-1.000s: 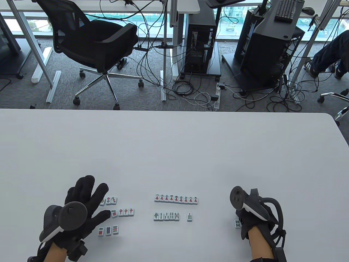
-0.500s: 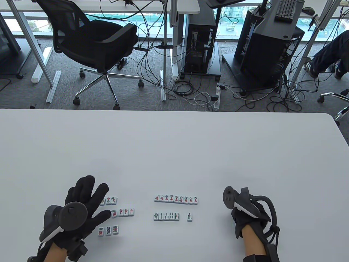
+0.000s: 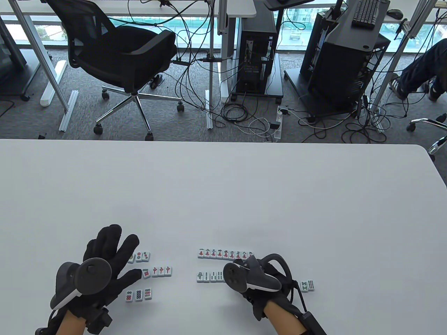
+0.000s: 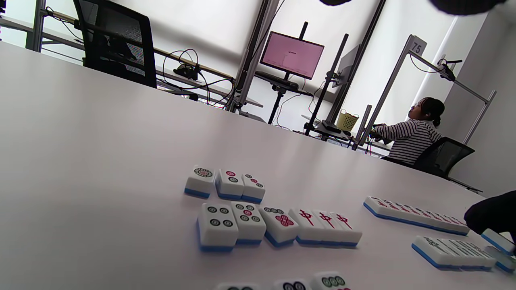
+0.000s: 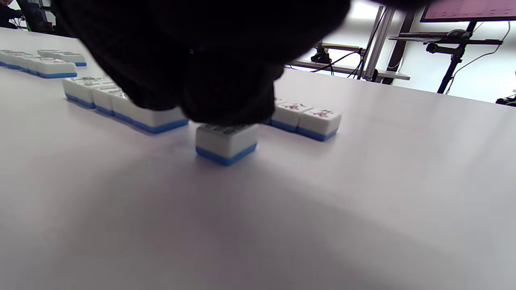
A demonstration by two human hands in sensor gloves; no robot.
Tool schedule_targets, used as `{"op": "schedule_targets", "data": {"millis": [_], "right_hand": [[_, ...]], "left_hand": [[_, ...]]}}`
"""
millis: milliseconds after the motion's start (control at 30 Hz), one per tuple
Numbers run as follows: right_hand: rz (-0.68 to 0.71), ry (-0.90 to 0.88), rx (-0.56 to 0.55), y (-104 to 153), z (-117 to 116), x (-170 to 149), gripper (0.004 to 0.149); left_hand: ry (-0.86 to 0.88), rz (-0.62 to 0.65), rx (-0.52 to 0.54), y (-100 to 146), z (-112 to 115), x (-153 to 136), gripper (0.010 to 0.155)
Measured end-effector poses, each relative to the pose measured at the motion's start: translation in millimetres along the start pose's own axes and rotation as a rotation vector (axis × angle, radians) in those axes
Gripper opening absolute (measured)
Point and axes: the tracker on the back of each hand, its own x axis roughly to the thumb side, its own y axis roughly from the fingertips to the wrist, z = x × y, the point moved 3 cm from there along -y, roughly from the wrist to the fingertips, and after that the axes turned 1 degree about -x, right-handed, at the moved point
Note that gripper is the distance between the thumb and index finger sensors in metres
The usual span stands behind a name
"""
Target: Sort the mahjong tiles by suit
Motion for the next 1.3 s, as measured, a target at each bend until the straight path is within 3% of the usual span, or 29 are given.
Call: {"op": "schedule_targets", "data": {"millis": [367,533,700,800,1000,1300], "right_hand": [[-0.04,0.087,0.051,-7.1,-8.9,9.0,0.057],[-0.049,0.029,0.022,2.6,3.0,2.8,0.06],[-0.139,-0.039,-0.077,29.5,33.7,-34.0,0.059],[-0.22,-0.074,-0.08,55.7,38.9,-66.8,0.058],[-0.31,-0.01,0.109,91.7,4.9,-106.8,0.058],[-0.385,0.035,0.195,97.6,-28.9,-127.4,0.064]], "left_hand": [[-0.003,0.003,0.001,0.5,0.1,0.6,0.082],[0.001,0.003,0.004,0.7,-0.1,0.4,0.082],[-0.001,0.003,-0.001,0.5,0.3,0.9,0.082],[-0.007,0.005,0.001,0.8,0.0,1.2,0.082],[0.003,-0.005,0.02,1.4,-3.4,-2.3,0.082],[-0.007,-0.01,0.003,0.5,0.3,-2.7,0.082]]}}
